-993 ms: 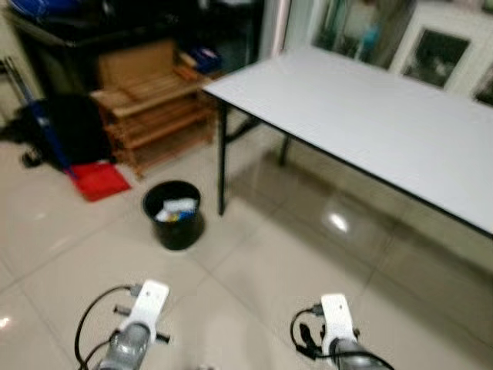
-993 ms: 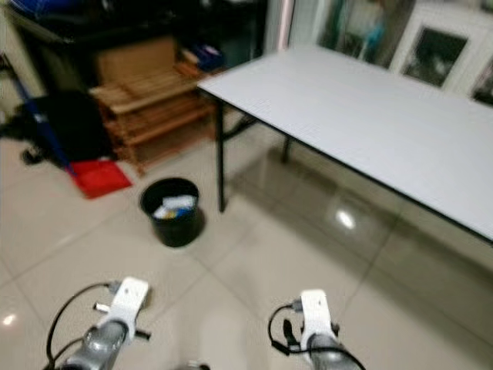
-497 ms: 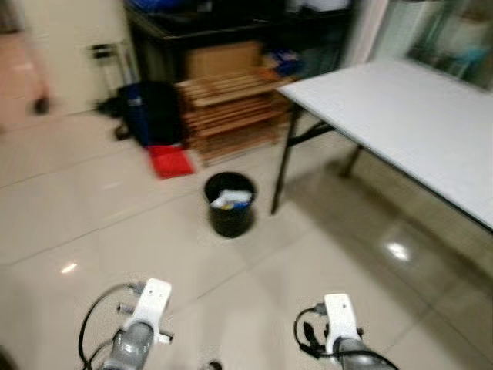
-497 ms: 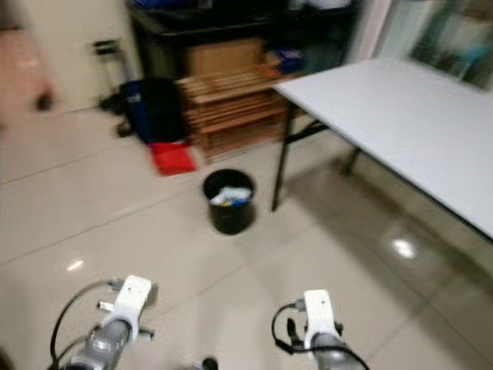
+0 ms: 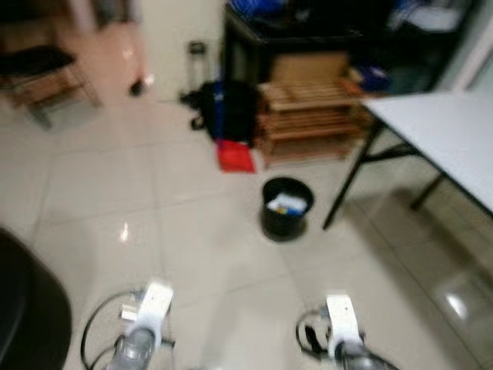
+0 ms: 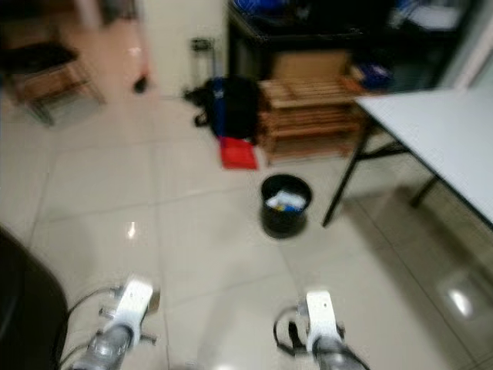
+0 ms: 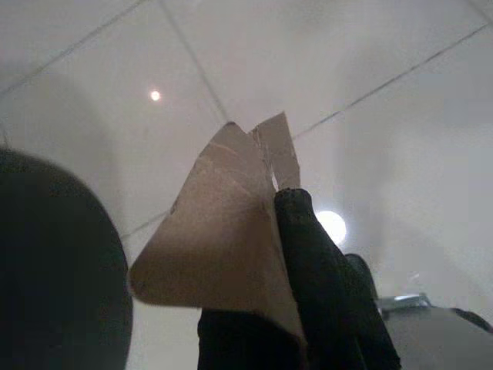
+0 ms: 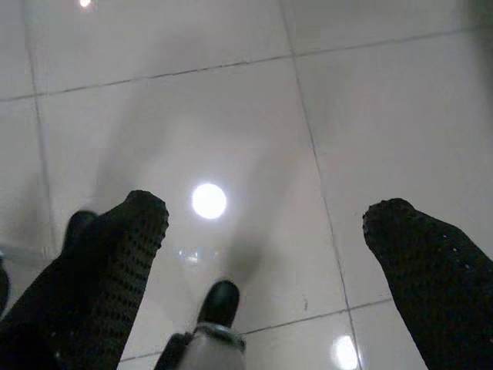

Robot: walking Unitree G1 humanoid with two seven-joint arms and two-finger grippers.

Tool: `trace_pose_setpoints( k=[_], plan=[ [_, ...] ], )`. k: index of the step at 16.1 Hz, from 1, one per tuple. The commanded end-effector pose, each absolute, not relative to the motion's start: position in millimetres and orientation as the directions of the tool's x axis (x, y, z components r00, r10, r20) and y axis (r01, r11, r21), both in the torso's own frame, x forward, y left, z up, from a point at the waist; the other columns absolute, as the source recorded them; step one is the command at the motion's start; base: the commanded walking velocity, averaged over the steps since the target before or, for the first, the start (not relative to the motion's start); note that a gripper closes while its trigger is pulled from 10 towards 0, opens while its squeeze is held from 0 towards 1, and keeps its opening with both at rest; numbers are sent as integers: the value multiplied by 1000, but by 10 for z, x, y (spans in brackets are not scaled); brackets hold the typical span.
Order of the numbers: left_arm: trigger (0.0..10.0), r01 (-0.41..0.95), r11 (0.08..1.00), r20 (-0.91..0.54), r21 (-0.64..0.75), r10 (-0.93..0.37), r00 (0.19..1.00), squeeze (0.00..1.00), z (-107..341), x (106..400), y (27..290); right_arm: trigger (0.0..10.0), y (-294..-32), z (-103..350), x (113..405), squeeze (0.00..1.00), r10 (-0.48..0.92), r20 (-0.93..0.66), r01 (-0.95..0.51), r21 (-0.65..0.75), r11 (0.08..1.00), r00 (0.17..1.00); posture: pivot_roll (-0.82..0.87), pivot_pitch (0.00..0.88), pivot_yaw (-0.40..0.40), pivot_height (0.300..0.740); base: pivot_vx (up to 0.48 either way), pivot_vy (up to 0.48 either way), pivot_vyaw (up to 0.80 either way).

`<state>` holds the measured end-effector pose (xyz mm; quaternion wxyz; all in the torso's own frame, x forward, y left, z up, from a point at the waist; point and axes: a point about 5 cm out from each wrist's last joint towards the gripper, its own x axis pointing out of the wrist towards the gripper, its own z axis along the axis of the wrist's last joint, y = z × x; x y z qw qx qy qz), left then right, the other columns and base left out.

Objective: Picking trash to rubbish bin

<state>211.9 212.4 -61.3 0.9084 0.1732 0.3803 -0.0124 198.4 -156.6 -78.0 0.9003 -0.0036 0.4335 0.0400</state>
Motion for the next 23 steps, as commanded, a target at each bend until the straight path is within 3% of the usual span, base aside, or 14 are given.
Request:
trace_pose_setpoints(
  k=[1, 6, 20, 23],
  plan=[
    [10000, 154, 946, -694, 286, 94, 714, 0, -607, 2146, 2079, 10000, -1608, -792, 1953, 0, 61, -780, -39, 47, 998, 622, -5, 37, -63, 740, 0, 0, 0],
    [10000, 148, 943, -708, 297, 113, 697, 0, -630, 2111, 2099, 10000, -1604, -787, 1961, 0, 64, -775, -38, 52, 998, 628, -3, 36, -64, 740, 0, 0, 0],
    [10000, 134, 945, -713, 298, 126, 690, 0, -633, 2100, 2129, 10000, -1583, -793, 1952, 0, 78, -780, -53, 58, 997, 621, 0, 38, -66, 740, 378, 0, 0],
    [10000, 139, 945, -714, 296, 123, 690, 0, -633, 2105, 2118, 10000, -1567, -797, 1947, 0, 85, -781, -50, 69, 996, 619, -2, 36, -62, 740, 377, 0, -696]
  ],
)
